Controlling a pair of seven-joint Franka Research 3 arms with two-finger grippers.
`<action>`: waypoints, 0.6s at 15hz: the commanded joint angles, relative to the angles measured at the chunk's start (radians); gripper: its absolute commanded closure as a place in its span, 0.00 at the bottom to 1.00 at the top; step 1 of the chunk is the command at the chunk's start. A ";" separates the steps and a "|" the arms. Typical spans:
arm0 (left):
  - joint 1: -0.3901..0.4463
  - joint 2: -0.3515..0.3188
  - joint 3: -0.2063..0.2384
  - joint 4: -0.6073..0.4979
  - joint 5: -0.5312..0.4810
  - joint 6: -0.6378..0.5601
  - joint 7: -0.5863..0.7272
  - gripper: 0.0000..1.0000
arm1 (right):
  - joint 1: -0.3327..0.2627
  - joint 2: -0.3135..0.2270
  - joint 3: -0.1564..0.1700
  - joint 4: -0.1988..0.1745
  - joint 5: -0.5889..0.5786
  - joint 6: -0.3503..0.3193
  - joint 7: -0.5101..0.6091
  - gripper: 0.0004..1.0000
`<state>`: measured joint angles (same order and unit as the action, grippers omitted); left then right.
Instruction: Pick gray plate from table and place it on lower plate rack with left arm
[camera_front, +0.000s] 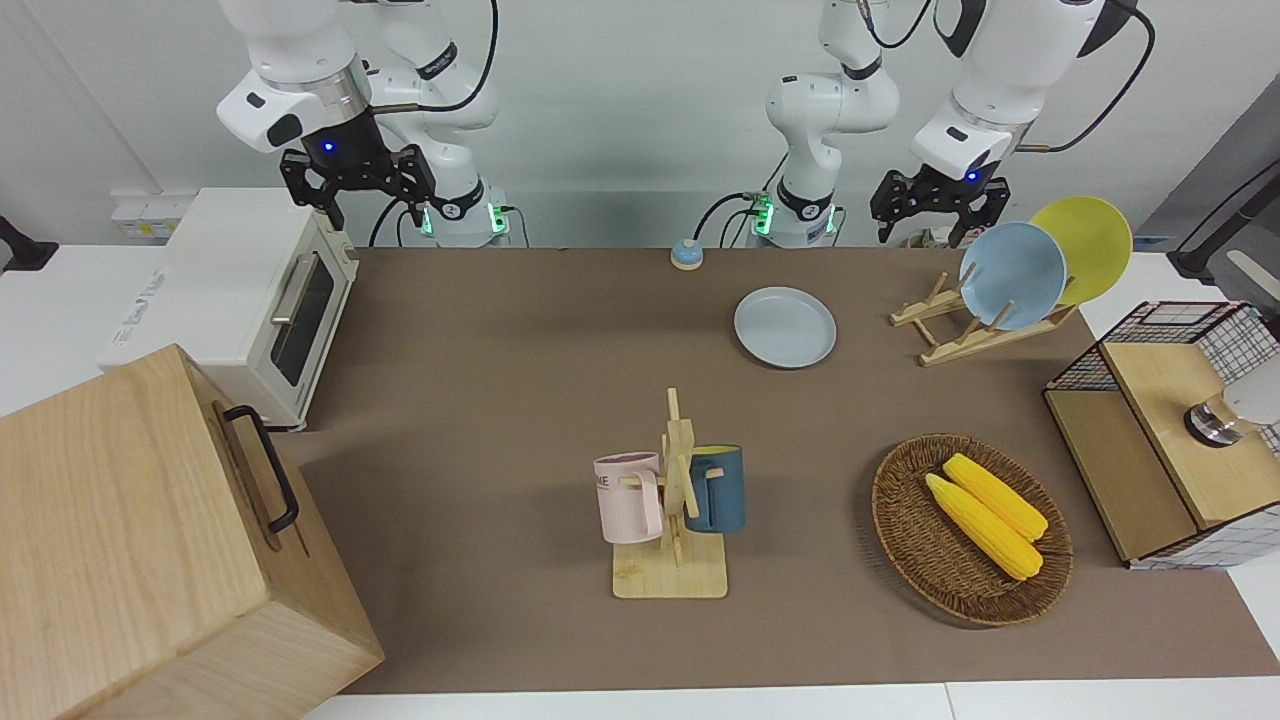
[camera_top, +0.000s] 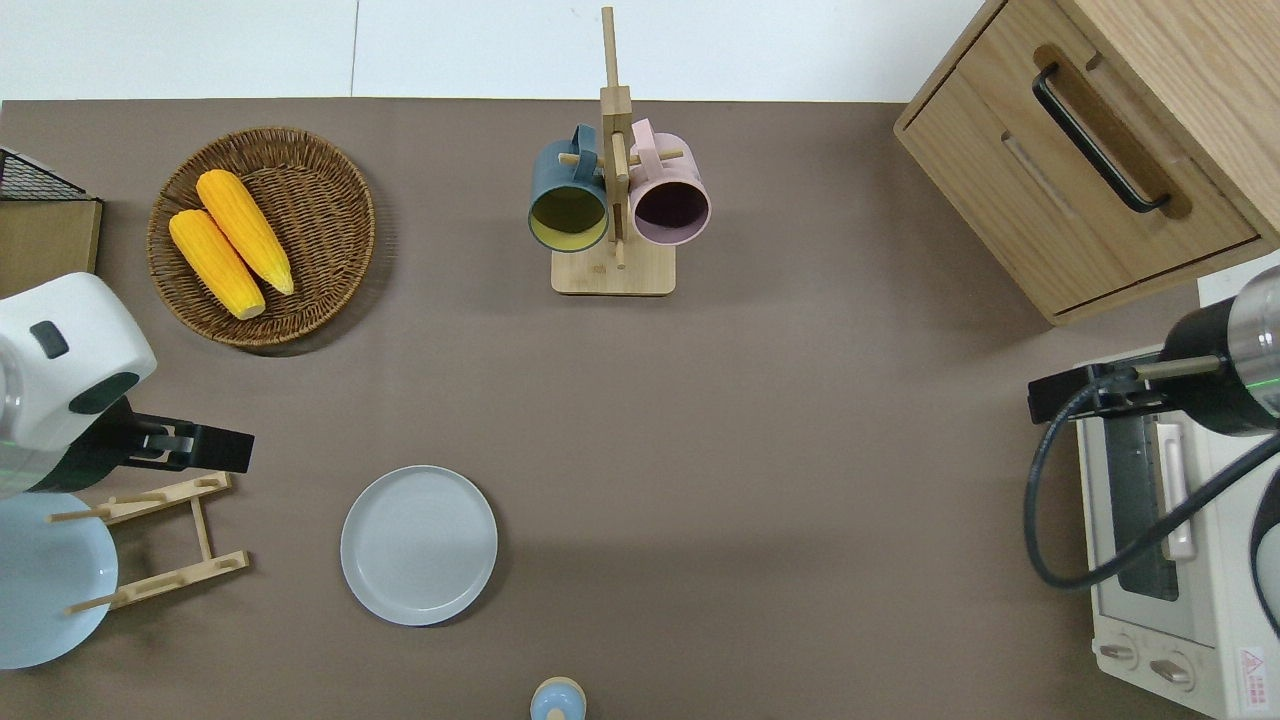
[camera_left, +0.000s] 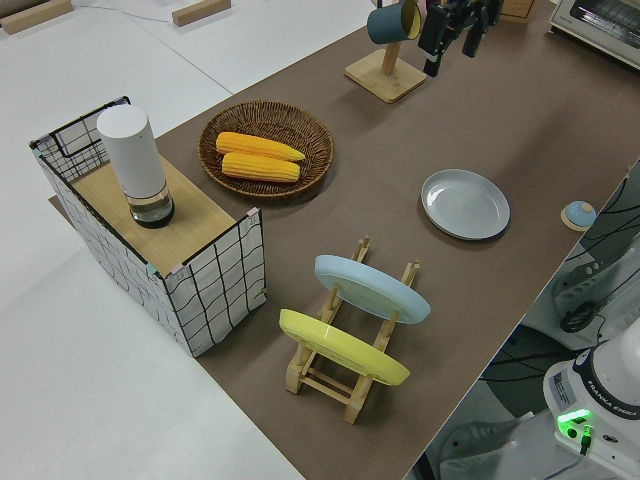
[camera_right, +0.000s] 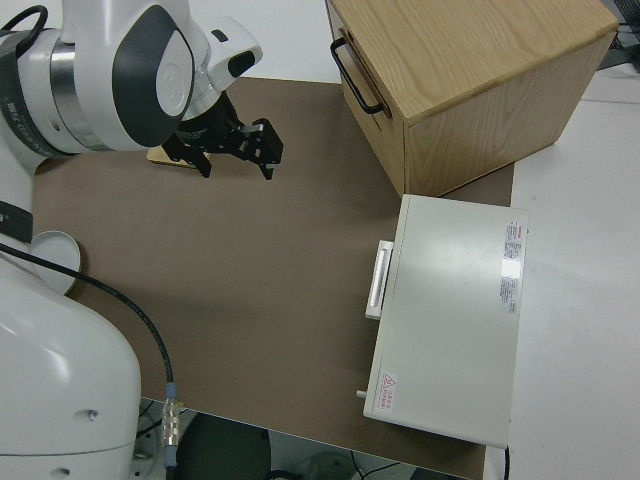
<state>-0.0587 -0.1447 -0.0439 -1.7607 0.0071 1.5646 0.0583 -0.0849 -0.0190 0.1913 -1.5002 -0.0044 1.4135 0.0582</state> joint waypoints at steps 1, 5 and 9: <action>-0.017 -0.001 0.019 0.013 0.016 0.017 -0.009 0.00 | -0.007 -0.002 0.007 0.006 0.007 -0.014 -0.001 0.01; -0.009 0.002 0.033 0.006 0.008 0.025 -0.006 0.00 | -0.007 -0.002 0.005 0.006 0.007 -0.014 0.000 0.01; -0.009 0.004 0.033 -0.003 0.007 0.028 -0.002 0.00 | -0.007 -0.002 0.007 0.006 0.007 -0.013 -0.001 0.01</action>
<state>-0.0608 -0.1427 -0.0163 -1.7590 0.0071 1.5802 0.0583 -0.0849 -0.0190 0.1913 -1.5002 -0.0044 1.4135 0.0582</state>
